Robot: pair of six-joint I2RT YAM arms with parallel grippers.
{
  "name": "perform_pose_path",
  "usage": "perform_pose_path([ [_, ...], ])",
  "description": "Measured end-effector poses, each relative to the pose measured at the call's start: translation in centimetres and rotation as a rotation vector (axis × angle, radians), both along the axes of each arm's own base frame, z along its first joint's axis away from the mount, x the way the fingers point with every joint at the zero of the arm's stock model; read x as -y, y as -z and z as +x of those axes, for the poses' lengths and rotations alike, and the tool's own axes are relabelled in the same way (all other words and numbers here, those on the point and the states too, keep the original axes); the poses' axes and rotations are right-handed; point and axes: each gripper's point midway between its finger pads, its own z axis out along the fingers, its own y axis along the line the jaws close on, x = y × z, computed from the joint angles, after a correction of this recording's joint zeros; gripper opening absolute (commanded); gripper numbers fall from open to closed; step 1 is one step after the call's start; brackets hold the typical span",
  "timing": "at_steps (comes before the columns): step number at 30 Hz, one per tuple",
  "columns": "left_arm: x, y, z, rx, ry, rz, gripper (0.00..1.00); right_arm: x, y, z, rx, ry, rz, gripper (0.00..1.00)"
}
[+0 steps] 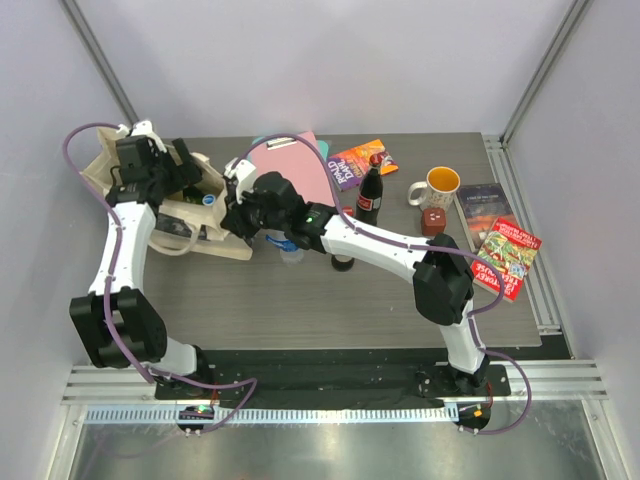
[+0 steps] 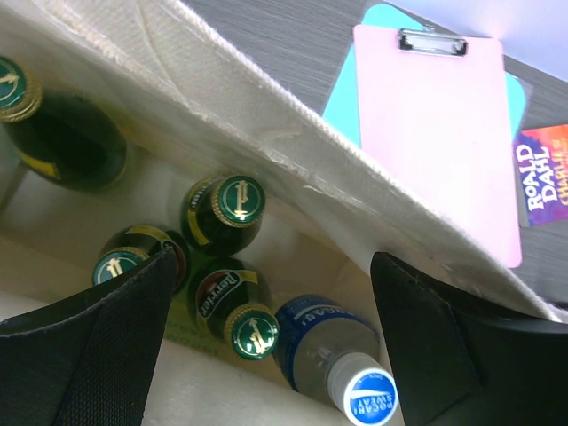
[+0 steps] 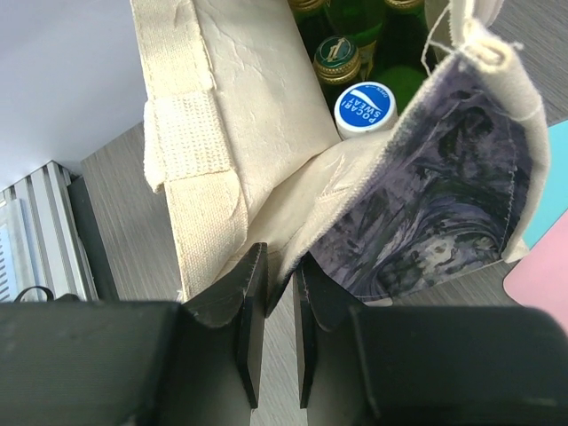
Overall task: Take the beverage out of the canvas bag
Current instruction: Take out the drink from the canvas bag.
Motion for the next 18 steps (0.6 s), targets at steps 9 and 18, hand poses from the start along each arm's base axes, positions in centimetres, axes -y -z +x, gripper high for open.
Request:
perform_pose_path([
  [9, 2.7, -4.2, -3.8, 0.109, 0.077, -0.08, 0.89, 0.0, 0.2, -0.5, 0.011, -0.04, -0.015, 0.22],
  [18, 5.9, -3.9, -6.9, 0.092, 0.163, -0.191, 0.83, 0.0, 0.3, -0.7, 0.011, -0.075, -0.017, 0.22],
])
